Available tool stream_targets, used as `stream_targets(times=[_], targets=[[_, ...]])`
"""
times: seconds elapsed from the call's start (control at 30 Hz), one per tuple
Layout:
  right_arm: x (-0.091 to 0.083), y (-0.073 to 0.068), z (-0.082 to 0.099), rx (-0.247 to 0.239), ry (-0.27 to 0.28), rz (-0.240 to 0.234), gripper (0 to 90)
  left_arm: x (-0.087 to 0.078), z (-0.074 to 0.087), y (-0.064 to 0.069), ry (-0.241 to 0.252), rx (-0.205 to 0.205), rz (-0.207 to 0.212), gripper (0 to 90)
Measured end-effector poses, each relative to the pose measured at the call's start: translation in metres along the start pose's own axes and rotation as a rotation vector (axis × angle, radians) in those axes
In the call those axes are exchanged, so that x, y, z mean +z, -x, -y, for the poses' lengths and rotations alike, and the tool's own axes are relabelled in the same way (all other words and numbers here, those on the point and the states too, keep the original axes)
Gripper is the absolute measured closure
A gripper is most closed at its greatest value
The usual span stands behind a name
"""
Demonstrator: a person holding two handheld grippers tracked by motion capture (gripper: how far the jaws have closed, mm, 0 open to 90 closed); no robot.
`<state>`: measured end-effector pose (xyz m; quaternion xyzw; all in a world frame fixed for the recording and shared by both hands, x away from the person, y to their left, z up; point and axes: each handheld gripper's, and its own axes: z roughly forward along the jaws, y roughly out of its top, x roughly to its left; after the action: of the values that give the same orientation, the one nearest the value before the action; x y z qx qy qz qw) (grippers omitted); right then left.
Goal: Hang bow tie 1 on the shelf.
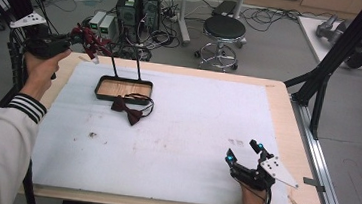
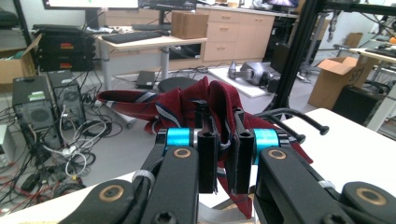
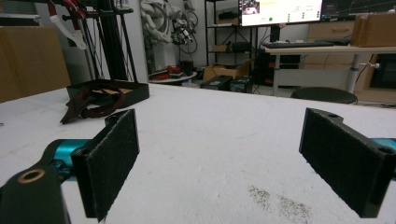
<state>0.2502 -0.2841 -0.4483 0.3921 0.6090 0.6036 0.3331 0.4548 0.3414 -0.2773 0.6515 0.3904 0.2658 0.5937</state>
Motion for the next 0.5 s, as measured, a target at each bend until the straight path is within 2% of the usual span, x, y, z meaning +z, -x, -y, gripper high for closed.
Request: stream_targets(times=[0.17, 0.4, 0.5], targets=[[0.001, 0.001, 0.0, -0.005, 0.001, 0.0, 11.3, 0.0, 0.002, -0.006, -0.018, 0.005, -0.031, 84.4], [0.002, 0.001, 0.0, -0.003, -0.002, -0.002, 11.3, 0.003, 0.008, -0.01, -0.046, -0.011, -0.086, 84.4], [0.002, 0.001, 0.0, -0.002, -0.002, -0.003, 11.2, 0.003, 0.011, -0.013, -0.052, -0.031, -0.11, 84.4]])
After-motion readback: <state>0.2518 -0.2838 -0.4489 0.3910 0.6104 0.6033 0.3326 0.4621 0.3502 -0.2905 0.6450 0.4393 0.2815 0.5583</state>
